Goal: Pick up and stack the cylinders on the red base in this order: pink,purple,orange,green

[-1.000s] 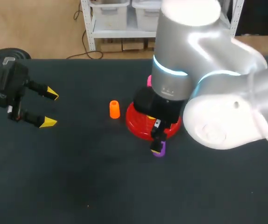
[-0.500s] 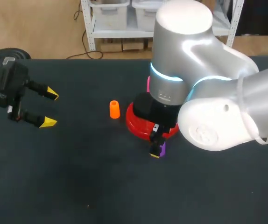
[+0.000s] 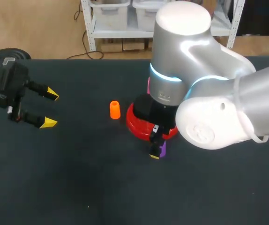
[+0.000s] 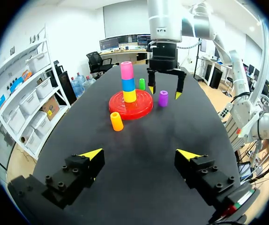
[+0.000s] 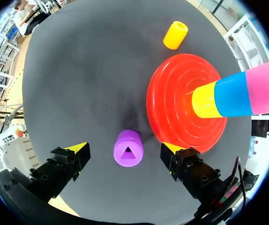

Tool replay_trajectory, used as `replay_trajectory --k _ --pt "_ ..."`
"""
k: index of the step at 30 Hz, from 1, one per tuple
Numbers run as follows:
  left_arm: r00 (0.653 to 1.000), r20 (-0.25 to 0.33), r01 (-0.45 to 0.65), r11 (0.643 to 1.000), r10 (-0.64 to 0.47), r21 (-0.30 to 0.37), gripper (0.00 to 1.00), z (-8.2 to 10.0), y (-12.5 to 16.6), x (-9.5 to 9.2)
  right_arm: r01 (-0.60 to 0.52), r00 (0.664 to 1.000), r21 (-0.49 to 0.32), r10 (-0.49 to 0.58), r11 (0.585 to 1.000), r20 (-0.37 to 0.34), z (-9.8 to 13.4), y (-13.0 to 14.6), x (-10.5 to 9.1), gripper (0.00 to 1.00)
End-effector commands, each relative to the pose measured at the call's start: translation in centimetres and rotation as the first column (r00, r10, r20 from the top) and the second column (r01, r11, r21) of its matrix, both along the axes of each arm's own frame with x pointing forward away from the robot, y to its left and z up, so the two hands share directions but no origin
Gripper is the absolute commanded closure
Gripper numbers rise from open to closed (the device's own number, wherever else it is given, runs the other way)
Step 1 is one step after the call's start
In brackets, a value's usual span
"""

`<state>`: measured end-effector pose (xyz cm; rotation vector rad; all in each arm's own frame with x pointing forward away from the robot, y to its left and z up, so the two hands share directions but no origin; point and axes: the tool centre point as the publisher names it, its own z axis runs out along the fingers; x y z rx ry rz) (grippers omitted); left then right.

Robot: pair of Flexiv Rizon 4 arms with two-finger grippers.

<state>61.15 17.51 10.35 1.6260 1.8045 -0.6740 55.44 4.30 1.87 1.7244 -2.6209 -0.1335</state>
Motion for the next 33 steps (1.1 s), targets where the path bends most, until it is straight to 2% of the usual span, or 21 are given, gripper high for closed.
replay_trajectory --k 1,10,12,16,18,19,23,30,33 --pt "1.000 0.004 0.000 1.000 0.000 -0.003 0.00 -0.13 0.06 -0.02 0.001 1.000 0.001 -0.001 1.000 -0.007 -0.12 -0.01 0.22 0.00" --pt "1.000 0.004 0.000 1.000 0.000 -0.003 0.00 -0.13 0.06 -0.02 0.000 1.000 0.000 0.000 1.000 -0.015 -0.31 0.02 0.33 0.01" --pt "1.000 0.004 0.000 1.000 0.000 -0.003 0.00 -0.13 0.06 -0.02 -0.001 1.000 0.000 0.001 1.000 -0.019 -0.37 -0.01 0.36 0.55" --pt "1.000 0.004 0.000 1.000 0.000 -0.003 0.00 -0.13 0.06 -0.02 -0.001 1.000 -0.002 0.001 1.000 -0.021 -0.38 -0.04 0.38 0.79" --pt "1.000 0.004 0.000 1.000 0.000 -0.003 0.00 -0.13 0.06 -0.02 -0.002 1.000 -0.002 0.002 1.000 -0.022 -0.41 -0.05 0.41 0.85" --pt "1.000 0.004 0.000 1.000 0.000 -0.003 0.00 -0.13 0.06 -0.02 -0.002 1.000 -0.004 0.002 1.000 -0.023 -0.45 -0.07 0.44 0.93" --pt "1.000 0.004 0.000 1.000 0.000 -0.003 0.00 -0.13 0.06 -0.02 -0.003 1.000 -0.006 0.002 1.000 -0.028 -0.52 -0.11 0.48 0.96" --pt "1.000 0.004 0.000 1.000 0.000 -0.003 0.00 -0.13 0.06 -0.02 -0.004 0.999 -0.009 0.004 1.000 -0.035 -0.71 -0.21 0.60 0.94" --pt "1.000 0.004 0.000 1.000 0.000 -0.003 0.00 -0.13 0.06 -0.02 -0.005 0.999 -0.008 0.005 1.000 -0.037 -0.75 -0.21 0.64 0.97"
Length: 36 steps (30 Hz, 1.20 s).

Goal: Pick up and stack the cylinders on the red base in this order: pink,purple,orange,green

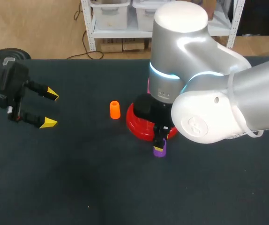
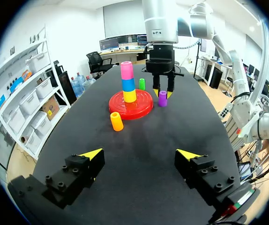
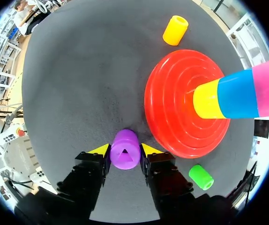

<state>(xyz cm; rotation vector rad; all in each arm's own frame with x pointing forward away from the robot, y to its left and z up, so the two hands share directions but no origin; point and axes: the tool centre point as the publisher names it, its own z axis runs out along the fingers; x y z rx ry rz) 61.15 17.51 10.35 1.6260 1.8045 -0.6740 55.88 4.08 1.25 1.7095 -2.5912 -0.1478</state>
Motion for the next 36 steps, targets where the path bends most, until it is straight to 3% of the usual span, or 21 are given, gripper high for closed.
replay_trajectory --k 1,6,13,18,24,29,36 --pt "1.000 0.004 0.000 1.000 0.000 -0.003 0.00 -0.1 0.1 0.0 -0.001 1.000 0.002 0.001 1.000 -0.005 -0.1 0.0 0.2 1.00" --pt "1.000 0.004 0.000 1.000 0.000 -0.003 0.00 -0.1 0.1 0.0 -0.007 1.000 0.008 0.007 1.000 0.006 0.5 0.0 0.5 1.00" --pt "1.000 0.004 0.000 1.000 0.000 -0.003 0.00 -0.1 0.1 0.0 -0.009 0.999 0.034 0.008 0.999 0.045 3.2 0.1 1.0 1.00" --pt "1.000 0.004 0.000 1.000 0.000 -0.003 0.00 -0.1 0.1 0.0 -0.031 0.994 0.069 0.023 0.997 0.103 7.2 0.6 1.3 1.00" --pt "1.000 0.004 0.000 1.000 0.000 -0.003 0.00 -0.1 0.1 0.0 -0.047 0.991 0.169 0.025 0.984 0.130 13.4 2.1 1.9 1.00" --pt "1.000 0.004 0.000 1.000 0.000 -0.003 0.00 -0.1 0.1 0.0 -0.090 0.986 0.166 0.065 0.982 0.151 17.2 2.3 3.9 1.00" --pt "1.000 0.004 0.000 1.000 0.000 -0.003 0.00 -0.1 0.1 0.0 -0.147 0.975 0.099 0.128 0.984 0.180 21.2 2.1 7.3 1.00"
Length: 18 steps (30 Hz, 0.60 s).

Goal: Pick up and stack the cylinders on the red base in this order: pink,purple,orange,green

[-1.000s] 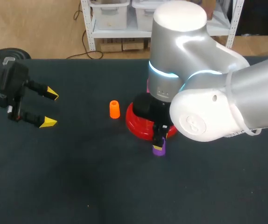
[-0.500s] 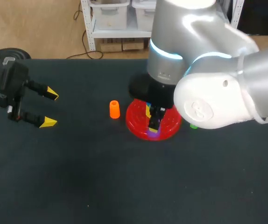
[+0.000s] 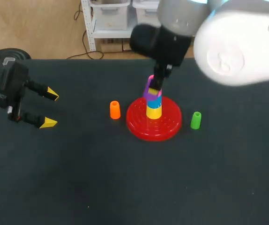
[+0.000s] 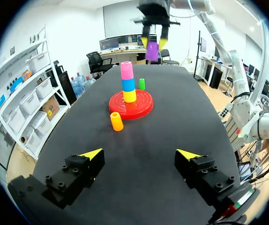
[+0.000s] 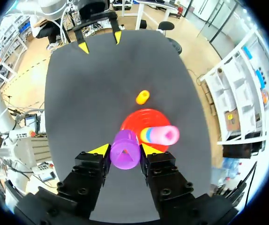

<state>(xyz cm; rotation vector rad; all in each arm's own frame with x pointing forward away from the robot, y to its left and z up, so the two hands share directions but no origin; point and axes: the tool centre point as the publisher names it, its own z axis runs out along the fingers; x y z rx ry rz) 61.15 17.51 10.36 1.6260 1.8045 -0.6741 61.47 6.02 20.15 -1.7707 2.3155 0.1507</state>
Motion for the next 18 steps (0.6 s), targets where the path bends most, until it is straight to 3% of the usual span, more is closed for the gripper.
replay_trajectory --k 1,9,18 --pt "1.000 0.004 0.000 1.000 0.000 -0.003 0.00 -0.1 0.1 0.0 -0.020 0.999 -0.066 0.017 0.998 -0.040 2.5 0.1 2.1 1.00" --pt "1.000 0.004 0.000 1.000 0.000 -0.003 0.00 -0.1 0.1 0.0 -0.013 0.998 -0.112 0.006 0.994 -0.068 1.7 -0.9 5.0 1.00" --pt "1.000 0.004 0.000 1.000 0.000 -0.003 0.00 -0.1 0.1 0.0 -0.003 0.994 -0.128 -0.011 0.992 -0.111 -0.6 -1.5 6.2 1.00"
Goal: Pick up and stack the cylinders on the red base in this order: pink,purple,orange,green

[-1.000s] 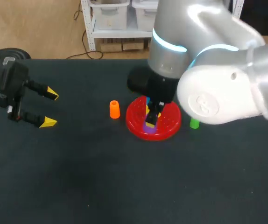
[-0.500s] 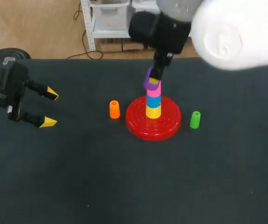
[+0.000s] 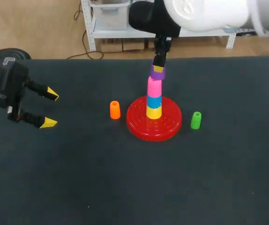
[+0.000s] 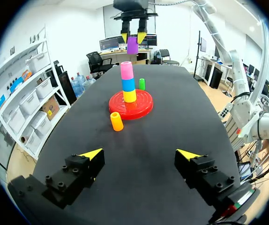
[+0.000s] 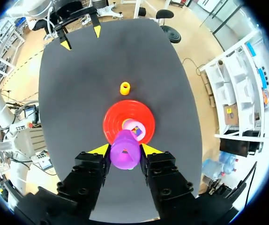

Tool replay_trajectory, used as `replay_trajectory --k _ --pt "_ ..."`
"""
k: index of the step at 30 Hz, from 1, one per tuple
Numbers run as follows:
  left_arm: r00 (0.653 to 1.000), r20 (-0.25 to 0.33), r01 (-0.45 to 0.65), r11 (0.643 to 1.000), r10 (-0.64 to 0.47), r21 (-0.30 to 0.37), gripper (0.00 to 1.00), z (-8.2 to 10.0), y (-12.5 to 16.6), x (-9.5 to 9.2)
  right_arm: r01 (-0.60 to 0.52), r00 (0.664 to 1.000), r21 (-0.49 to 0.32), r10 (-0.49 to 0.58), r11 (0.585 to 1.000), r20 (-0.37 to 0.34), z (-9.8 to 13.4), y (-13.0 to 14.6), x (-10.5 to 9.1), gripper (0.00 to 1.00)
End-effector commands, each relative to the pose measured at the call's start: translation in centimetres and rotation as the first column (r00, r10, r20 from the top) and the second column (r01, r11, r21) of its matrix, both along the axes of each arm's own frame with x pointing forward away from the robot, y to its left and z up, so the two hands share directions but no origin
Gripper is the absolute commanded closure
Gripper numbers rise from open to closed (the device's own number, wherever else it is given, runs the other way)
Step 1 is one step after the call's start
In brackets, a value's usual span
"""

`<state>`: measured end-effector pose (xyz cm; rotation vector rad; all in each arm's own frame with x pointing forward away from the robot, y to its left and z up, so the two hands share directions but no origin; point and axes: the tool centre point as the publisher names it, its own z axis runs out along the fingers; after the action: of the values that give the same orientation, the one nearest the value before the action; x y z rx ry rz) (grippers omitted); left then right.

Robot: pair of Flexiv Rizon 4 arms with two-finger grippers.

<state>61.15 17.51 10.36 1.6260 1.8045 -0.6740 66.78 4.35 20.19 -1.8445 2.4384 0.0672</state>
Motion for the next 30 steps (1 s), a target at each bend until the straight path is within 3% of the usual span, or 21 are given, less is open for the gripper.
replay_trajectory --k 1,30 --pt "1.000 0.004 0.000 1.000 0.000 -0.003 0.00 -0.1 0.1 0.0 -0.006 0.999 0.000 0.006 1.000 -0.032 -0.9 0.2 0.9 1.00" --pt "1.000 0.004 0.000 1.000 0.000 -0.003 0.00 -0.1 0.1 0.0 -0.018 0.999 -0.034 0.017 0.999 -0.027 -2.7 0.5 2.0 1.00"
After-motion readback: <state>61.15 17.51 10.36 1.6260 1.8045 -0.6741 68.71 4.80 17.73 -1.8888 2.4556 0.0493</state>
